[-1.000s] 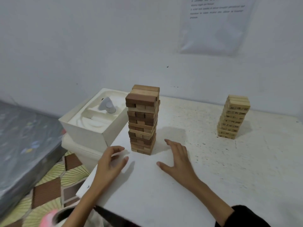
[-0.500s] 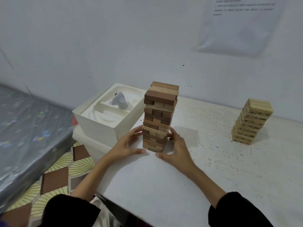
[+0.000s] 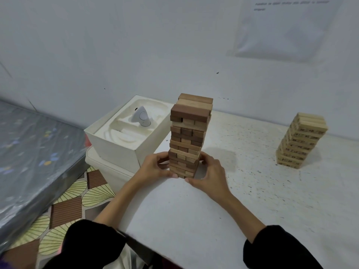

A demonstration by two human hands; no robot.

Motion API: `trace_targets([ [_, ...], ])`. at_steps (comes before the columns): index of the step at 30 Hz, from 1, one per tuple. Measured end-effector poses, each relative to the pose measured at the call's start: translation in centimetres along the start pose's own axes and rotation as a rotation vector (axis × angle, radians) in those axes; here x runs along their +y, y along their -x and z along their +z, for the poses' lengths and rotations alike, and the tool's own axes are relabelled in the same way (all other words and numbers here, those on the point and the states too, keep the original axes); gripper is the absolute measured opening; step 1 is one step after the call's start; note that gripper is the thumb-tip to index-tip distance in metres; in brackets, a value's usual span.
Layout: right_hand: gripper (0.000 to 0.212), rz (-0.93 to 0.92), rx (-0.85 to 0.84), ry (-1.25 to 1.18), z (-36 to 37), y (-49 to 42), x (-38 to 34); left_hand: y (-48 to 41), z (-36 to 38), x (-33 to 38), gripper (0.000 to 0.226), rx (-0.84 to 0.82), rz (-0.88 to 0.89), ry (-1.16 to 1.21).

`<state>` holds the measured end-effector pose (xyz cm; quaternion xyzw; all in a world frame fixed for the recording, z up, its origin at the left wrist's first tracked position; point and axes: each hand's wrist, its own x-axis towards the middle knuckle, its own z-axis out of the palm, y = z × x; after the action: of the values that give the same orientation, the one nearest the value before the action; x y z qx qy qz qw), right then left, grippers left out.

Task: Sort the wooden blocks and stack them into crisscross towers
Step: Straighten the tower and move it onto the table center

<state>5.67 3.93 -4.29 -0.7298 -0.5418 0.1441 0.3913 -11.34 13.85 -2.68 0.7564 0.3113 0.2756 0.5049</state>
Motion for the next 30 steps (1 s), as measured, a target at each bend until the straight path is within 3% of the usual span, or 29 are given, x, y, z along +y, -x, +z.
trace_targets([
  [30, 0.079, 0.041, -0.014, -0.042, -0.9, -0.4, -0.6, -0.1, 1.1, 0.7, 0.047, 0.003, -0.003, 0.023],
])
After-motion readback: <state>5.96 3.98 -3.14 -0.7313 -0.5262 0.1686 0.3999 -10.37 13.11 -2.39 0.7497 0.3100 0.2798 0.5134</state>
